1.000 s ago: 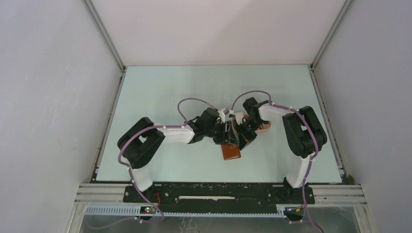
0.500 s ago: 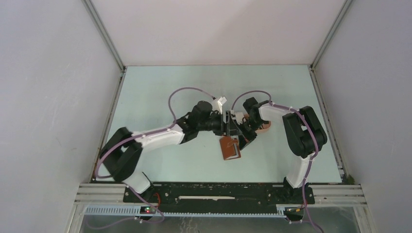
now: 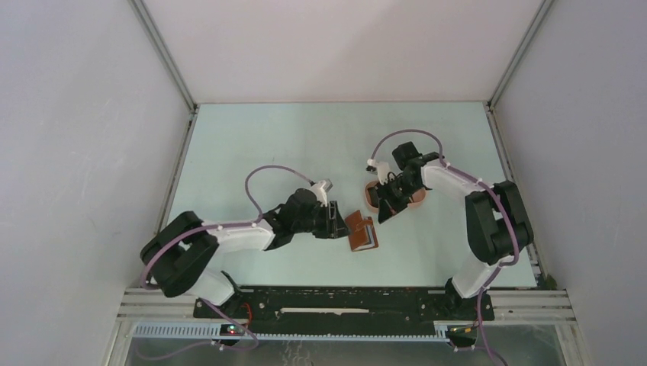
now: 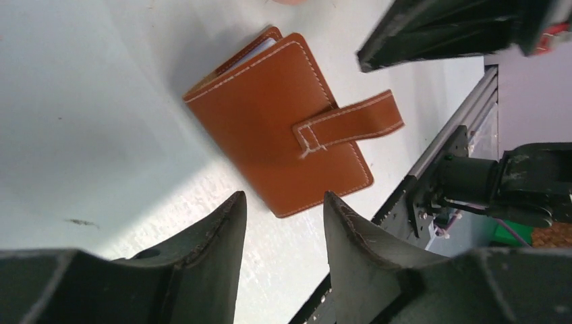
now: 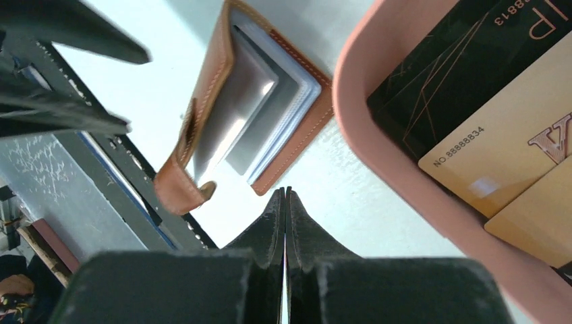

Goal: Put the credit cards into the card holder
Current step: Close the card holder at the center of the board, then turn over the card holder at the center of the board.

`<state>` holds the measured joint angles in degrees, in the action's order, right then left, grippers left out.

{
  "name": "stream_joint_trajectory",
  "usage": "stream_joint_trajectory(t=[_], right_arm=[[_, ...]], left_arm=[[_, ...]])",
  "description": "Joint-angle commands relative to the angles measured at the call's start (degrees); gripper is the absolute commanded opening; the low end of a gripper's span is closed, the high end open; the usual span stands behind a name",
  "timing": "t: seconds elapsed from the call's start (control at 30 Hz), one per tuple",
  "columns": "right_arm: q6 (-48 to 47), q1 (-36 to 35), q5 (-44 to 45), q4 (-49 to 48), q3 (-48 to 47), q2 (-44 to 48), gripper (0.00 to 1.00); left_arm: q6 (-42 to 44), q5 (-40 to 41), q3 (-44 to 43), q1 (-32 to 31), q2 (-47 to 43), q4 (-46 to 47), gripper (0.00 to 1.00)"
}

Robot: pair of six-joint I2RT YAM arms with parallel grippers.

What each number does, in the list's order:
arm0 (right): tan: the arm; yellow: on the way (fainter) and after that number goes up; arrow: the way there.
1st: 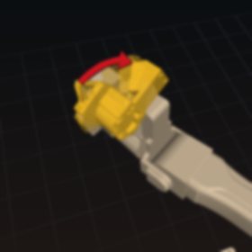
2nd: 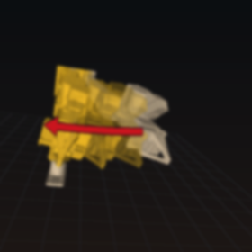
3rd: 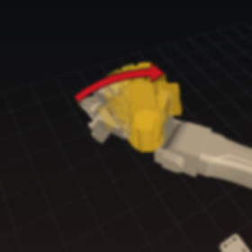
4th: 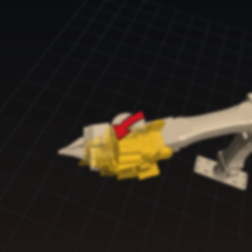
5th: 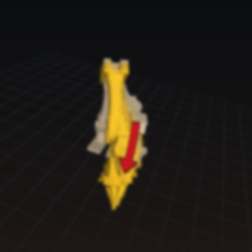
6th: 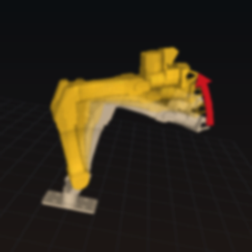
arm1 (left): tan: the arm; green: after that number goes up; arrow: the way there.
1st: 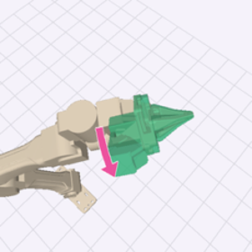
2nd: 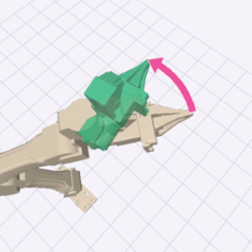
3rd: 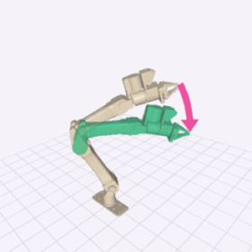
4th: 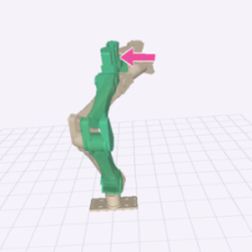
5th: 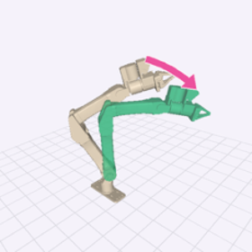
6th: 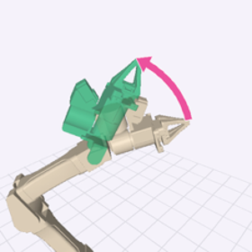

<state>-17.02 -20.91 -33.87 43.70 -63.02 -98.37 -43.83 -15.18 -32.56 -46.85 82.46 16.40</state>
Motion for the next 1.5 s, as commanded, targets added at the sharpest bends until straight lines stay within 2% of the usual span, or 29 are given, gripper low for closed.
stream_joint_trajectory(t=[0.0, 0.13, 0.27, 0.37, 0.5, 0.73, 0.9, 1.07, 1.3, 1.47], right_arm=[[-5.6, 1.7, -4.2, 2.2, 0.0, 6.2, 0.0], [-10.1, 2.0, -12.1, 1.4, 1.7, 13.6, 0.0], [-9.9, -4.5, -13.6, -3.0, 3.2, 15.6, 0.01], [-7.3, -8.0, -11.9, -3.7, 1.3, 9.9, 0.02], [-5.3, -9.0, -10.6, -1.4, -1.0, 1.7, 0.02], [-1.8, -8.2, 2.1, -2.8, -1.0, -4.1, 0.02], [-1.4, -8.1, 7.9, -2.7, -1.0, -6.9, 0.02], [-1.7, -7.8, 9.8, -1.9, -0.7, -8.4, 0.02], [-2.2, -6.0, 9.2, -0.6, -0.7, -10.0, 0.01], [-2.7, -4.8, 7.8, 0.0, -0.6, -10.4, 0.01]], left_arm=[[-2.2, 0.4, -1.7, -0.1, 3.6, 5.8, 0.51], [-2.0, 1.4, -5.5, -0.6, 7.7, 1.5, 0.51], [-1.8, 1.8, -7.6, -1.1, 11.1, -1.2, 0.51], [-1.1, 2.8, -8.7, -1.3, 12.2, -3.6, 0.51], [-0.7, 3.0, -9.8, -1.5, 13.9, -4.9, 0.51], [-1.5, 2.1, -9.3, -1.6, 14.6, -2.6, 0.52], [-4.4, 1.8, -4.9, -1.1, 12.1, 4.0, 0.62], [-9.7, -0.2, 0.8, 0.3, 12.1, 14.4, 0.7], [-16.5, -3.8, 2.8, 0.6, 18.1, 26.1, 0.69], [-19.2, -4.9, 2.6, 0.5, 22.2, 30.9, 0.59]])
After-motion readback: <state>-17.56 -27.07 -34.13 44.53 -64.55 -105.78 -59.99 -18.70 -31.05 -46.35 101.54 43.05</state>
